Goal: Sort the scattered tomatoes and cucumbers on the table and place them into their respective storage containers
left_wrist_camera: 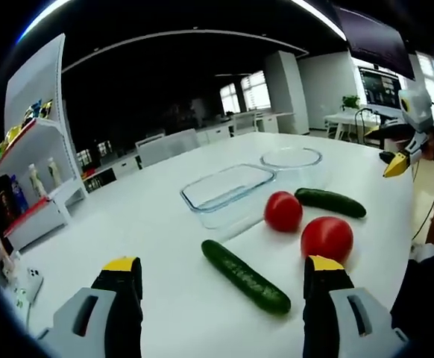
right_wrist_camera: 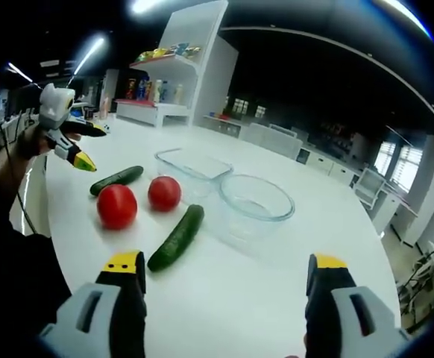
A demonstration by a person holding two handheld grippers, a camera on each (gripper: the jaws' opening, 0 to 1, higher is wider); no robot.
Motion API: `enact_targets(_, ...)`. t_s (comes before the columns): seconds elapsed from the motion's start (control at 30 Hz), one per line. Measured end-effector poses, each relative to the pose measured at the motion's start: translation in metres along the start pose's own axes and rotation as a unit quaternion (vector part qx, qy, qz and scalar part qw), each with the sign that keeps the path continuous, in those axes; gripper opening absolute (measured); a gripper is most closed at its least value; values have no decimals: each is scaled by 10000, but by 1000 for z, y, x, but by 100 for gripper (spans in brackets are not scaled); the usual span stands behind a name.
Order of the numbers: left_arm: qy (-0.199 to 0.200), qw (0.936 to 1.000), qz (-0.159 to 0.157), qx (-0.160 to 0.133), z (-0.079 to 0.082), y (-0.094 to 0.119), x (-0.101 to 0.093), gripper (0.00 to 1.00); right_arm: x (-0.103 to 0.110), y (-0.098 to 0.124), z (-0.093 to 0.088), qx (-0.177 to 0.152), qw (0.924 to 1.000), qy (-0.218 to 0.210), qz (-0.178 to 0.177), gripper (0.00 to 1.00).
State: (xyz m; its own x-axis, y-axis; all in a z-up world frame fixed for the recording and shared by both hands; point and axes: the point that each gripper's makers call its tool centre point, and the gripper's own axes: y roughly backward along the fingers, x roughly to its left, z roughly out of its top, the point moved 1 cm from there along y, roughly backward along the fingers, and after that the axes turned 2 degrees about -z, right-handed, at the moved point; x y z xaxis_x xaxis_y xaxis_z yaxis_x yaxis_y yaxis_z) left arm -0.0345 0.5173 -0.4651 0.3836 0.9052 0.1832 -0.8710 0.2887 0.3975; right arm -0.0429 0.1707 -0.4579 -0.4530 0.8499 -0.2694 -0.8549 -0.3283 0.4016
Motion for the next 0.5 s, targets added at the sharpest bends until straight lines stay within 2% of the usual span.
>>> enact_targets(0.3,116,9994,-220,230,-5,-29,-10,88,-2,3,2,-48,10000,3,-6,83)
enact_targets(0.5,238,9982,-310,445,-20,-51,-10,81,-3,4,-1,-10,10000,6,-20,83)
